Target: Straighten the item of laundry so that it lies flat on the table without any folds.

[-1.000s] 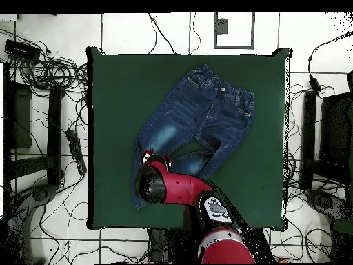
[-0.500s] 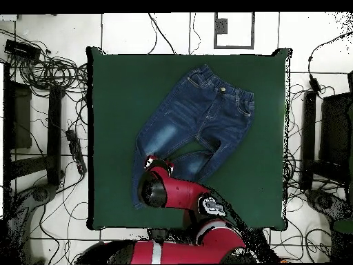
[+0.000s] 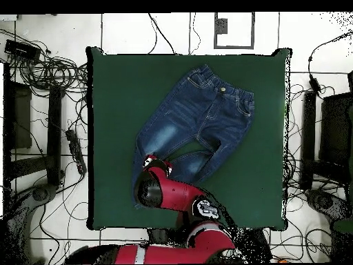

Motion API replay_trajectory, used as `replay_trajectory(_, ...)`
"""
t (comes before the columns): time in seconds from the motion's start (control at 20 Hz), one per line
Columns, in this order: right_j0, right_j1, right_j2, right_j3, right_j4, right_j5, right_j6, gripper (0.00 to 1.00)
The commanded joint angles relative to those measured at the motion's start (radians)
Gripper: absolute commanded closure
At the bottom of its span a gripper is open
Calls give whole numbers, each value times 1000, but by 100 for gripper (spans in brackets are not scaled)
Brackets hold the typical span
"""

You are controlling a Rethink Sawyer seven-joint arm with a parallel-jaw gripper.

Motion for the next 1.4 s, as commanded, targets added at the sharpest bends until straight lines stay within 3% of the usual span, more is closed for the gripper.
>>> replay_trajectory(0.05,64,-4,61,68,121,25,318,0)
replay_trajectory(0.85,202,-175,40,120,328,239,334,0)
replay_trajectory(1.4,210,-78,70,71,361,129,348,0)
